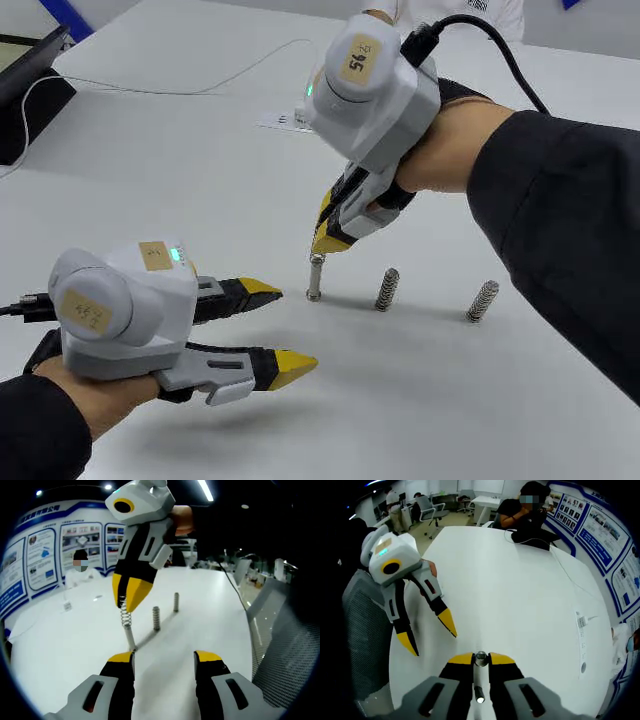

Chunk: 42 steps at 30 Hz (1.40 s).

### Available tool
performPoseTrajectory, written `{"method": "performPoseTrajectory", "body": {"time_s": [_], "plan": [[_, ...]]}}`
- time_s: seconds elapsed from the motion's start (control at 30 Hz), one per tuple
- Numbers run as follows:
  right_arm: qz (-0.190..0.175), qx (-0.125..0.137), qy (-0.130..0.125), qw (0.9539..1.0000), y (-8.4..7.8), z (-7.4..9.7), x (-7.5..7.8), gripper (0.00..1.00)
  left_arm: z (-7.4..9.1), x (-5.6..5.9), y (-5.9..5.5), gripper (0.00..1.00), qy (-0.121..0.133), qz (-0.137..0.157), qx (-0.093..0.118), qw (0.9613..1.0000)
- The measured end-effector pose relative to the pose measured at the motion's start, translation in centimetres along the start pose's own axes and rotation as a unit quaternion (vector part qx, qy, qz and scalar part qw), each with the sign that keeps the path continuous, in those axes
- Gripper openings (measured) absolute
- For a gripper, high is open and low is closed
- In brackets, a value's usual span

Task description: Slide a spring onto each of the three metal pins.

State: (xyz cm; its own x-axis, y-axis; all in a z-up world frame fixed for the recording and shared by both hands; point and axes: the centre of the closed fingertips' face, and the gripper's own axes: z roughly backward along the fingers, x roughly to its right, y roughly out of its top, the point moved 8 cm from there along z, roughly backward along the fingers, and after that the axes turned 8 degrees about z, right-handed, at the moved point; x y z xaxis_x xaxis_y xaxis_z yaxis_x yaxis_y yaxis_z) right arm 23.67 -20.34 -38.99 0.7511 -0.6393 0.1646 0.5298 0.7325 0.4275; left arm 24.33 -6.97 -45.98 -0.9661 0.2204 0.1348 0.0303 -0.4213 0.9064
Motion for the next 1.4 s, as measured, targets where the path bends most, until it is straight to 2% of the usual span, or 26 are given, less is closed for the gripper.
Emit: {"method": "performPoseTrajectory", "body": {"time_s": [0.63,1.2,1.4], "plan": [[-0.011,-0.023,0.018,0.9995,-0.8,-3.2,-0.6,0.12,0.3,-0.2,-0.1,0.48,0.004,0.001,-0.003,1.0],[-0.012,-0.034,0.027,0.999,-1.3,-4.8,-1.4,0.12,0.3,-0.3,-0.4,0.47,0.004,0.003,-0.008,1.0],[-0.018,-0.028,0.027,0.9991,-1.5,-5.1,-1.4,0.12,0.3,-0.3,-0.4,0.47,0.005,0.003,-0.009,0.9999]]}}
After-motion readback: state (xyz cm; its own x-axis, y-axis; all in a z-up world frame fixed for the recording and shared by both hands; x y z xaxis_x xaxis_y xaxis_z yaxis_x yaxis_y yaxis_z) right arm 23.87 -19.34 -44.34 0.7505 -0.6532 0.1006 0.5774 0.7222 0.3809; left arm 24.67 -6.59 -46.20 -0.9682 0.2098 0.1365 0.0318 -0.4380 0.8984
